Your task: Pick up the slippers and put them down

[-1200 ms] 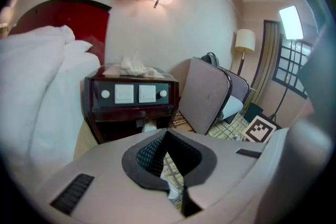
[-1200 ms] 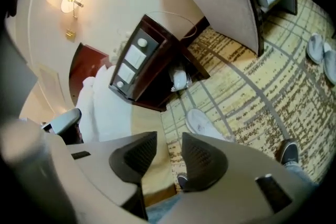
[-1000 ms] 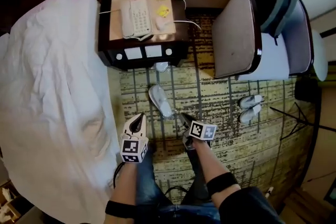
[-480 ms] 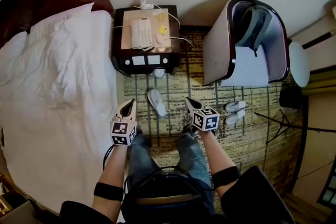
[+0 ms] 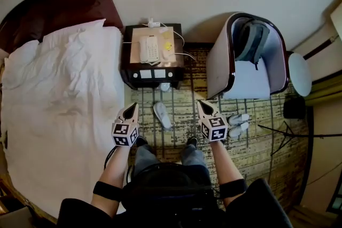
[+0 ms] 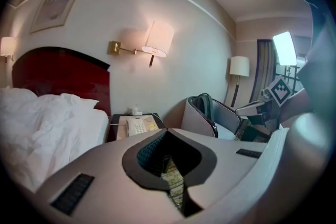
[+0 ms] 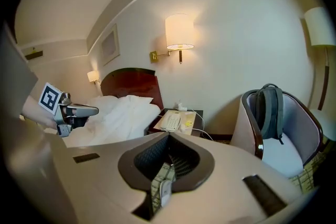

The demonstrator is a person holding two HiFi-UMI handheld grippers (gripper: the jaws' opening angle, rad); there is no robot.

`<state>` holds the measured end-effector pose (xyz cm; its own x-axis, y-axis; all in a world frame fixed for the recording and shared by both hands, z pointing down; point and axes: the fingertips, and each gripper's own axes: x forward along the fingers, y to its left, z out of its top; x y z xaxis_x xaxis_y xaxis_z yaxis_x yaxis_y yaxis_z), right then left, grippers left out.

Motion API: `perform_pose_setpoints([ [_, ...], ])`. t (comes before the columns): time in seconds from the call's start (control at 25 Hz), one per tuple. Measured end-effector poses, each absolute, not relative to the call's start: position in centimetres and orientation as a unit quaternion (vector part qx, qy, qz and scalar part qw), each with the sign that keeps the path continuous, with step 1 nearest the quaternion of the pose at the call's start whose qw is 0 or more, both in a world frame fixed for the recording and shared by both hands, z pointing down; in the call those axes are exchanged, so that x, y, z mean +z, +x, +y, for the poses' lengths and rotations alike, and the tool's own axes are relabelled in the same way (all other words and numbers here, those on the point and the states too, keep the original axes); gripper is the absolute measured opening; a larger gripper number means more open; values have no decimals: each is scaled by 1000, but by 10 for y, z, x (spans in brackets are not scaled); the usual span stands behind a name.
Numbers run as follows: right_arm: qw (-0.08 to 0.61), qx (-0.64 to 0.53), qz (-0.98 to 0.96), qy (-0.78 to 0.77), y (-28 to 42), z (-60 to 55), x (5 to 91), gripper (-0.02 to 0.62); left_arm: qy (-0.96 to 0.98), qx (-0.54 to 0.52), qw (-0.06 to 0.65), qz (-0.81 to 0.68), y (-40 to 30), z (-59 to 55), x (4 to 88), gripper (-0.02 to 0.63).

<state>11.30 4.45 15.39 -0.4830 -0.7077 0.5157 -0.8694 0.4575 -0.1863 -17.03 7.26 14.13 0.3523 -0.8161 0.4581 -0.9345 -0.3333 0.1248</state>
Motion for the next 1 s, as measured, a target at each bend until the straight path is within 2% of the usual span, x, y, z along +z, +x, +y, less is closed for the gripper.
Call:
perform_pose_setpoints([
  [0.2, 165, 223, -832, 480, 111, 43, 142, 1, 808, 164, 178, -537, -168, 84, 137, 0],
  [0.36, 171, 224, -830, 481, 116, 41, 144, 1, 803, 161, 194, -540, -164, 87, 138, 0],
  [1.0, 176, 242, -834, 464, 105, 38, 161, 2, 797, 171, 182, -550, -179, 87, 139, 0],
])
